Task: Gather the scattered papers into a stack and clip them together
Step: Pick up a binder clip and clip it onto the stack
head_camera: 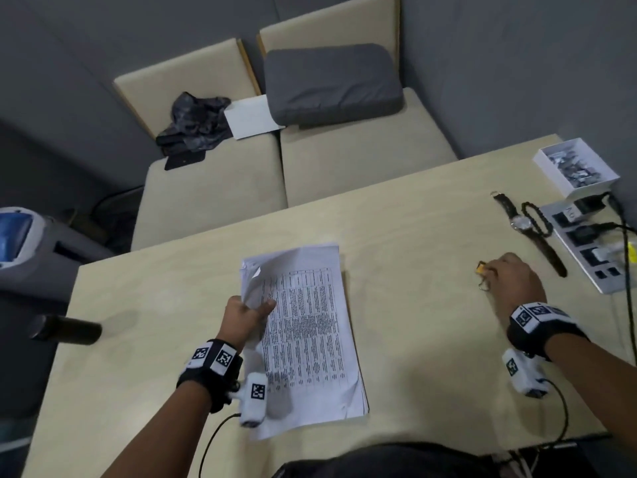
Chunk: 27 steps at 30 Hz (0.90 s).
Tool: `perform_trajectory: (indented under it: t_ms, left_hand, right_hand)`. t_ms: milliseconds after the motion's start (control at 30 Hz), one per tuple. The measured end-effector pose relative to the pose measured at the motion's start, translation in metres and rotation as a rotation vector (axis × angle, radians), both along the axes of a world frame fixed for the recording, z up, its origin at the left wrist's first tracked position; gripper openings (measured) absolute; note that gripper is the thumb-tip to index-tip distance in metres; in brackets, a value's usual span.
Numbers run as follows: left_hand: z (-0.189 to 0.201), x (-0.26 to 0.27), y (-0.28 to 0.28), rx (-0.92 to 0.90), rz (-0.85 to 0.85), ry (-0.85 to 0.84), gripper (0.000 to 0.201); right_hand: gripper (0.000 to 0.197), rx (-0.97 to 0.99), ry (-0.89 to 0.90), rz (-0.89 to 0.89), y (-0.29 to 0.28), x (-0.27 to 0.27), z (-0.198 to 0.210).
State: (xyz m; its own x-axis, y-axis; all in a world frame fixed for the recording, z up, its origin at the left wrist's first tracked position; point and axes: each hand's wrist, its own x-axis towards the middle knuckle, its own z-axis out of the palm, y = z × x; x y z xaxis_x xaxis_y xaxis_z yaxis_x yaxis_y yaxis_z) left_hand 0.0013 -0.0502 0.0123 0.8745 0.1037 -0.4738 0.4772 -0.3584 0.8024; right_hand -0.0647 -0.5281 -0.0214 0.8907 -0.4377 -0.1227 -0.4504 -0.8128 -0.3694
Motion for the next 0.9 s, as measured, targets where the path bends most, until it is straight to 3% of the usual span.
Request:
perform_trajectory:
  t_ms: [67, 133, 267, 367, 533, 600, 833, 900]
  left_hand:
    - [-0.004, -0.003, 0.011, -0.011, 0.033, 0.035, 0.034]
    - [-0.007, -0.008, 0.022, -0.019, 0.048, 0.046, 0.038]
    - [-0.006, -0.018, 0.048, 0.003, 0.009, 0.008, 0.034]
    - [-0.001, -0.024, 0.074, 0.021, -0.027, -0.023, 0.033]
    - [0.006, -0.028, 0.120, 0.000, -0.070, -0.051, 0.041]
    - [0.007, -0.028, 0.137, 0.002, -0.089, -0.062, 0.040]
    - [0.010, -0.017, 0.194, -0.081, -0.231, -0.096, 0.036]
    - [0.009, -0.011, 0.206, -0.127, -0.255, -0.103, 0.041]
  right_hand:
    - [0.012, 0.075, -0.059, 0.053, 0.028, 0.000, 0.000]
    - [0.008, 0.272, -0.105, 0.073, 0.067, 0.005, 0.009]
    - [0.009, 0.790, -0.109, 0.026, 0.155, 0.021, 0.040]
    - [0.009, 1.345, 0.036, -0.106, 0.221, 0.032, 0.064]
    - [0.048, 1.865, 0.141, -0.181, 0.313, 0.051, 0.096]
    - [0.051, 1.903, 0.102, -0.137, 0.347, 0.058, 0.106]
    - [0.023, 1.632, -0.121, -0.102, 0.432, 0.080, 0.122]
    - [0.024, 1.608, -0.123, -0.102, 0.444, 0.085, 0.122]
